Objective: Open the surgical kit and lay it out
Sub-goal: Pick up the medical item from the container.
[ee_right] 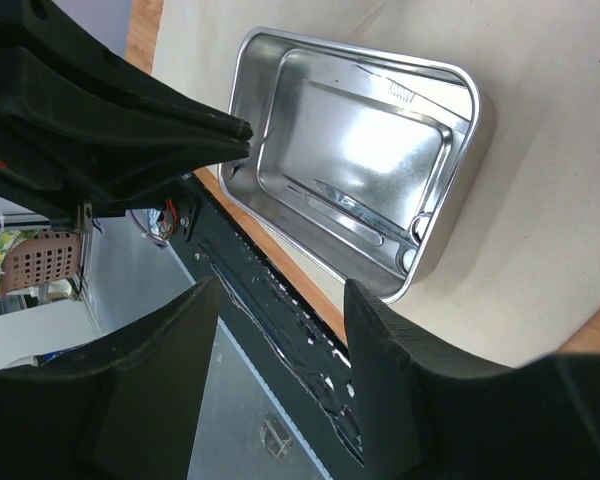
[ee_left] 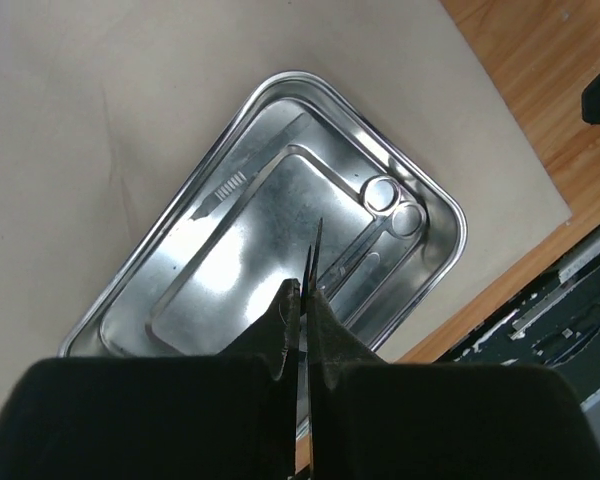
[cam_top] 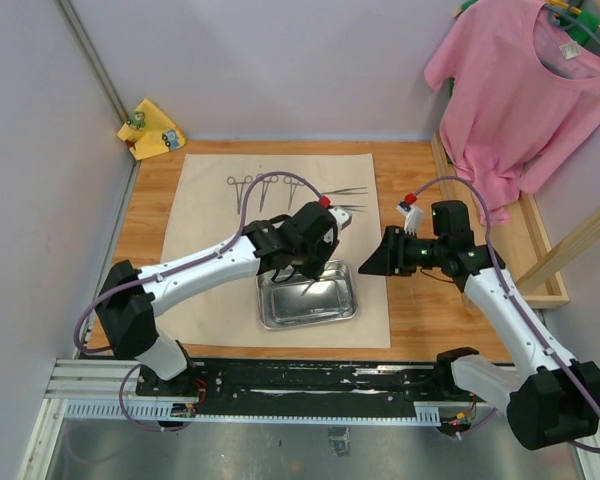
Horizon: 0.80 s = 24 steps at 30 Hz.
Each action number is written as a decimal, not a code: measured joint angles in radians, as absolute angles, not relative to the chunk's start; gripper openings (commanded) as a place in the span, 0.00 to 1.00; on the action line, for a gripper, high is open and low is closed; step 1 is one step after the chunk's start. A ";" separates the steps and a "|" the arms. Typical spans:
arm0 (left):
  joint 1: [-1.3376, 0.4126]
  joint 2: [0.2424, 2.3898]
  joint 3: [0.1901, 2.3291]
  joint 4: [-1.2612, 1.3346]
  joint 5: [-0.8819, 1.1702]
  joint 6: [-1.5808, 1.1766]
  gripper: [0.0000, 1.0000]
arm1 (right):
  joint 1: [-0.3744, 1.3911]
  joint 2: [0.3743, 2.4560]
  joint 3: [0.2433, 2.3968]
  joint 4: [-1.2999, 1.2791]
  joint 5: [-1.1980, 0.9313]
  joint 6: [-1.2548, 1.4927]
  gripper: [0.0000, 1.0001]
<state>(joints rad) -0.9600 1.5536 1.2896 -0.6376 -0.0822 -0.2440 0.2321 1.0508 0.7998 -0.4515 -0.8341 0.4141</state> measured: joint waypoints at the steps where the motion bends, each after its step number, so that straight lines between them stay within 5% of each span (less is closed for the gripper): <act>1: -0.960 1.561 1.295 -0.630 -0.072 -0.235 0.00 | 0.232 1.045 0.806 -0.460 -0.833 0.414 0.53; 24: -0.968 1.606 1.363 -0.579 0.235 -0.157 0.00 | 0.232 1.013 0.771 -0.423 -0.849 0.476 0.41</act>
<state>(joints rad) -0.9684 1.6058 1.3628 -0.5789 0.2348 -0.1566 0.2321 1.0134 0.7708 -0.4229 -0.8494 0.4759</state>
